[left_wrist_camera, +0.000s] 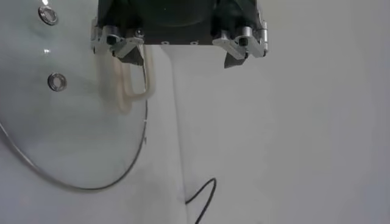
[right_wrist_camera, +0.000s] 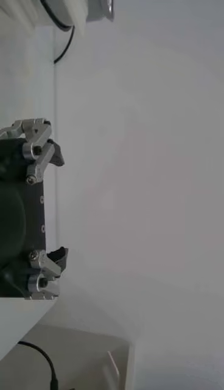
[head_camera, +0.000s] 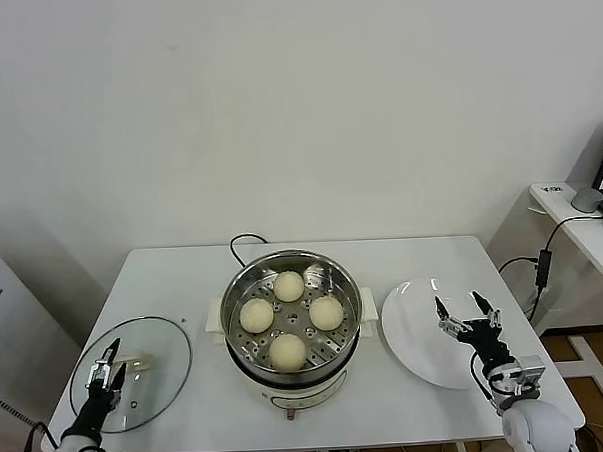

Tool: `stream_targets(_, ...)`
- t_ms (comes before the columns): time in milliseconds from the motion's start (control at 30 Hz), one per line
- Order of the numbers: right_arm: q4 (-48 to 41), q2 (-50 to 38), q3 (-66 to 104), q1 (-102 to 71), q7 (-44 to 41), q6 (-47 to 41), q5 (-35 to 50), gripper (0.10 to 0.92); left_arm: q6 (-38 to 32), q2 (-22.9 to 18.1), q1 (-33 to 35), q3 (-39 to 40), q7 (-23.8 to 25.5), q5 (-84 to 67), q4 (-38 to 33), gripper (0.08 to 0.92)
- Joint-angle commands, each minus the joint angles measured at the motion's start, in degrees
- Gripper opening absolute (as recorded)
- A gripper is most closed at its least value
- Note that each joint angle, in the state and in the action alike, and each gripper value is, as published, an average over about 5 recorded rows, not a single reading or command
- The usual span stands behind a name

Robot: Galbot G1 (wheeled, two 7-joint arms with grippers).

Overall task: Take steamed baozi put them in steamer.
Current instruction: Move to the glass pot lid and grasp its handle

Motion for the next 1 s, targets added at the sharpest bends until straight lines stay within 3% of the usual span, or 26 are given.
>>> stream_targets(33, -0.15, 0.42, 0.20, -0.28, -0.30, 0.21, -0.74, 0.823, -1.37, -0.07, -5.26, 0.21, -0.45, 1.99, 5.07, 0.823)
stream_targets(400, 0.07, 0.30, 1.23, -1.01, -0.60, 0.33, -0.75, 0.823, -1.83, 0.02, -6.27, 0.99, 1.17, -1.08, 6.16, 0.803)
stream_targets(1000, 0.74, -0.05, 2.03, -1.27, -0.96, 0.06, -0.21, 0.823, -4.97, 0.05, -5.44, -0.66, -0.57, -4.11, 2.55, 0.299)
